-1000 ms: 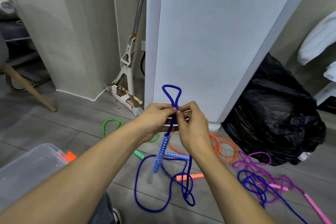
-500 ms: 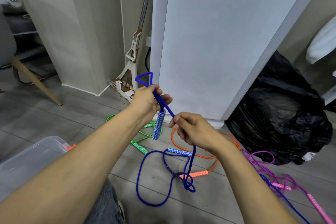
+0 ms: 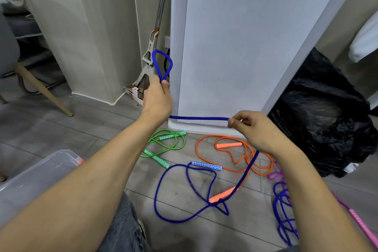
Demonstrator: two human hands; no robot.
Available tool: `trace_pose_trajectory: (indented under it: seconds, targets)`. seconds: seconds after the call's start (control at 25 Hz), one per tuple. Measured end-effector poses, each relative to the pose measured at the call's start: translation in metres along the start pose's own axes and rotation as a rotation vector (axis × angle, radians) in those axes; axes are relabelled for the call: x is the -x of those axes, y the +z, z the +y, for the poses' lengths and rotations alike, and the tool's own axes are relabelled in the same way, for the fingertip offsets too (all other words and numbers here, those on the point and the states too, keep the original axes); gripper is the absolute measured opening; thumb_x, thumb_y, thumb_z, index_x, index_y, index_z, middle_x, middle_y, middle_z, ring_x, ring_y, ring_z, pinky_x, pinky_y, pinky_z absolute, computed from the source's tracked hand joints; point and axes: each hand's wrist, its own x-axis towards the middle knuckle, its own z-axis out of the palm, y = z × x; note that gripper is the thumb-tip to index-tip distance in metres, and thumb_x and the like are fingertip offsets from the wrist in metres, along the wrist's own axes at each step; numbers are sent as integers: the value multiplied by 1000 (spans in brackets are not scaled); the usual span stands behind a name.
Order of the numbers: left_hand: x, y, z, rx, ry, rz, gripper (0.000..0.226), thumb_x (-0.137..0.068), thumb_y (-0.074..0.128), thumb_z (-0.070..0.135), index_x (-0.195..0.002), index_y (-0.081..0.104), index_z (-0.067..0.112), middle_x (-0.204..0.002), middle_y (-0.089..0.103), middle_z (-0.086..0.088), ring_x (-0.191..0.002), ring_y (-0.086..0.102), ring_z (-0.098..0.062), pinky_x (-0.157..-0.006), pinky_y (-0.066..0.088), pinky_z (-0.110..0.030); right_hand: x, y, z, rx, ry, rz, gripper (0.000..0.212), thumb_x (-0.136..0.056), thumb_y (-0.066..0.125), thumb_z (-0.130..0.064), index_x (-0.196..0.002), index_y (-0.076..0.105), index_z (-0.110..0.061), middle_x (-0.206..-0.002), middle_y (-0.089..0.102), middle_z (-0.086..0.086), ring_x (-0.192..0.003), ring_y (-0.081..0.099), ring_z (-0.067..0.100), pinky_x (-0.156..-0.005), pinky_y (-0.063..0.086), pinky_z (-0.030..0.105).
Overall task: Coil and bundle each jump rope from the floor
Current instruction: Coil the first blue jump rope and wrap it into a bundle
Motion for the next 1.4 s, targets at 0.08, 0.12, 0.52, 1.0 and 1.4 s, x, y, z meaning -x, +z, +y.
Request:
trace_pose_trajectory:
  seconds: [0.08, 0.12, 0.52, 1.0, 1.4]
  targets:
    - [6, 1, 8, -55, 52, -53, 26, -106, 32, 25, -107, 48, 5, -92, 64, -16, -84, 57, -38, -75, 48, -44, 1, 6, -5, 28, -16, 118, 20, -96, 60, -36, -84, 72, -25, -79, 70, -4, -72, 62, 11, -66, 48, 29]
    - [10, 3, 10, -26, 55, -115, 25, -106, 32, 25, -107, 49, 6, -89, 64, -10, -80, 57, -30, -73, 47, -40, 2, 10, -10, 13, -40, 144, 19, -97, 59, -35, -86, 71, -25, -77, 69, -5, -66, 57, 8, -60, 44, 25]
    - [56, 19, 38, 22, 157, -475, 20, -107, 38, 27, -102, 50, 13, -88, 70, 1, -57, 52, -5, -53, 38, -21, 2, 39, -31, -214, -111, 167, 18, -99, 58, -31, -88, 69, -22, -60, 61, -15, -53, 48, 2, -55, 36, 16]
    - [52, 23, 33, 43, 124, -477, 22, -107, 34, 22, -101, 53, 10, -75, 56, 1, -68, 63, -21, -62, 48, -30, -2, 43, -31, -349, -13, 74, 32, -99, 59, -32, -74, 60, -13, -52, 53, 1, -44, 50, 18, -48, 43, 29]
    - [24, -4, 23, 334, -171, 154, 17, -108, 28, 19, -101, 39, 9, -108, 59, 0, -35, 51, 4, -47, 44, -18, 1, 20, 46, 298, 401, -513, 18, -98, 56, -18, -94, 71, -9, -84, 70, 8, -72, 68, 21, -64, 52, 31]
